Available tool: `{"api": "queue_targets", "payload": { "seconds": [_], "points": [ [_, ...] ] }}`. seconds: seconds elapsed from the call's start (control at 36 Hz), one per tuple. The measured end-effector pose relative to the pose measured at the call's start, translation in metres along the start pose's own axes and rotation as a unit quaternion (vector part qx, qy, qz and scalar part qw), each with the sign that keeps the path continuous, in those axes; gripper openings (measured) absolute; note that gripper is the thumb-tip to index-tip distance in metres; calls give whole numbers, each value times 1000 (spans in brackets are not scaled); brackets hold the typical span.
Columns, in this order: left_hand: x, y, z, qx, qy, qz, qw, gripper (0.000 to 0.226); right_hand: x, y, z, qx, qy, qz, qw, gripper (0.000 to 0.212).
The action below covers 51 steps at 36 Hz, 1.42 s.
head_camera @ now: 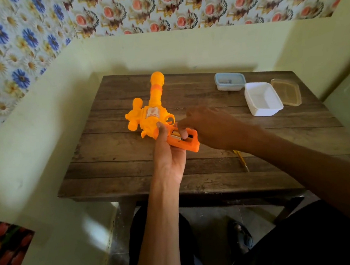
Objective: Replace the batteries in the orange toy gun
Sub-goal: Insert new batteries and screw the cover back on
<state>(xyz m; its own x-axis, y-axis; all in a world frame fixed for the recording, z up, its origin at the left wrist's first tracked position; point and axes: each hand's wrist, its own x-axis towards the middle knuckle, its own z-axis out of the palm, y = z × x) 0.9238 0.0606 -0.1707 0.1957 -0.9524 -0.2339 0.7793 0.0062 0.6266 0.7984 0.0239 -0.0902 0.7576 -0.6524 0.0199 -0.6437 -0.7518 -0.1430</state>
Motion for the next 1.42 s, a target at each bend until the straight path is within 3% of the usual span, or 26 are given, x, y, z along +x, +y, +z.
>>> {"api": "queue_targets", "payload": {
  "seconds": [0.14,0.33,0.42,0.5,0.56,0.67,0.75,0.83,0.92,1.03,1.11,1.17,1.25,1.33,1.42],
  "points": [
    [-4,3,1,-12,-7,-13,1000,37,0,-1,-2,1,0,3,1000,26],
    [-8,4,3,-16,-7,-23,1000,45,-1,0,-3,2,4,4,1000,27],
    [-7,6,3,-10,7,-19,1000,50,1,2,5,37,8,5,999,49],
    [-8,8,4,-17,-9,-15,1000,48,1,0,8,122,41,36,991,47],
    [-10,8,3,-22,-7,-21,1000,45,0,-2,5,231,70,100,965,36],
    [-9,7,2,-16,-1,-22,1000,44,-10,-2,-3,442,77,170,877,19],
    [-7,7,4,-29,35,-23,999,42,-15,-1,-2,516,84,177,834,20],
    [-6,4,2,-46,19,-30,998,52,-17,0,-2,565,84,202,796,19],
    [-6,4,3,-53,5,-35,998,51,-17,1,-2,539,95,197,814,17],
    [-9,8,7,-26,3,-29,999,42,-15,-6,-4,342,111,178,916,22],
    [-9,8,7,-17,13,-15,1000,54,-12,-15,-4,184,136,134,964,22],
    [-8,8,7,-7,15,-14,1000,52,-9,-25,-5,100,139,112,979,18],
    [-6,6,6,-6,12,-22,1000,40,-6,-33,-6,-1,72,77,994,22],
    [-7,6,6,1,33,-28,999,42,-7,-32,-6,-20,5,26,999,29],
    [-7,7,5,-1,38,-25,999,52,-6,-23,-7,21,4,21,1000,32]
  ]
}}
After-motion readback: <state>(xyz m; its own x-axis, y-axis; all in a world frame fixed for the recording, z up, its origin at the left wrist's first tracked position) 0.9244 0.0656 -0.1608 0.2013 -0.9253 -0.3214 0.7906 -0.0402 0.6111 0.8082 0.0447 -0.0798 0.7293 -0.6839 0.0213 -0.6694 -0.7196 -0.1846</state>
